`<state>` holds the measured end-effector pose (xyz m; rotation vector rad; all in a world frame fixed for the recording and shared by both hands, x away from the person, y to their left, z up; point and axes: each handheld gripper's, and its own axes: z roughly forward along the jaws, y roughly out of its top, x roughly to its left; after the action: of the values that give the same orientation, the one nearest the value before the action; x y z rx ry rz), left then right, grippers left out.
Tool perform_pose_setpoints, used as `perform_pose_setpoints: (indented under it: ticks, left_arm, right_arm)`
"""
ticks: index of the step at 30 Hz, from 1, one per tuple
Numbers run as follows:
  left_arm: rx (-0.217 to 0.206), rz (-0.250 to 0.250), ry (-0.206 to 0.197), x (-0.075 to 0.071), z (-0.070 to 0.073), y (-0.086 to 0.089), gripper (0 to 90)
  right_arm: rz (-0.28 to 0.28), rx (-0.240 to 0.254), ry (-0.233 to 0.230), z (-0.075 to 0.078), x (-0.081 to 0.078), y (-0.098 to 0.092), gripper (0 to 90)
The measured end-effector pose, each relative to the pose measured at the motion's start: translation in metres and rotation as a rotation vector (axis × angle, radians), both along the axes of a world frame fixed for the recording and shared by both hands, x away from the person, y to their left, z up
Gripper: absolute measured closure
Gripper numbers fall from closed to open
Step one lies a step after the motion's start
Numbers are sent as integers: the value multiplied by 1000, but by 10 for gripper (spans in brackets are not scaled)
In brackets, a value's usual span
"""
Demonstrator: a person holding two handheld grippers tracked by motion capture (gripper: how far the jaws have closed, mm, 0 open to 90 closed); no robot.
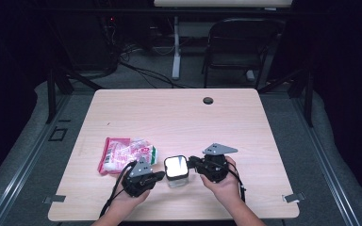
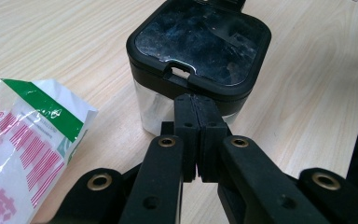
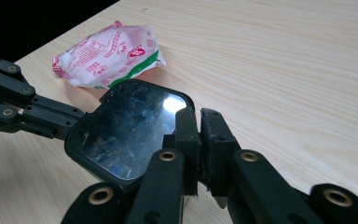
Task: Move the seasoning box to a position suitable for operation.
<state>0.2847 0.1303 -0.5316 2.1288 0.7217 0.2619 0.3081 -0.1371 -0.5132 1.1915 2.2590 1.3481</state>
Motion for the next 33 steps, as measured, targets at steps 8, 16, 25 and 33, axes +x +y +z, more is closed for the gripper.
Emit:
perform_pose_setpoints:
  ticks: [8, 16, 25, 33]
  left_arm:
    - [-22, -7, -3, -1, 2, -1, 893]
    - [-34, -11, -7, -2, 6, -1, 888]
    - [-41, -17, -23, 0, 14, -4, 873]
    - [-58, -31, -26, 2, 23, -8, 871]
  right_arm:
    - [-9, 7, 6, -1, 0, -1, 861]
    - [-15, 14, -3, -2, -1, -1, 810]
    - [65, -5, -62, 3, -13, -3, 629]
    - [140, -22, -100, 2, -28, 3, 539]
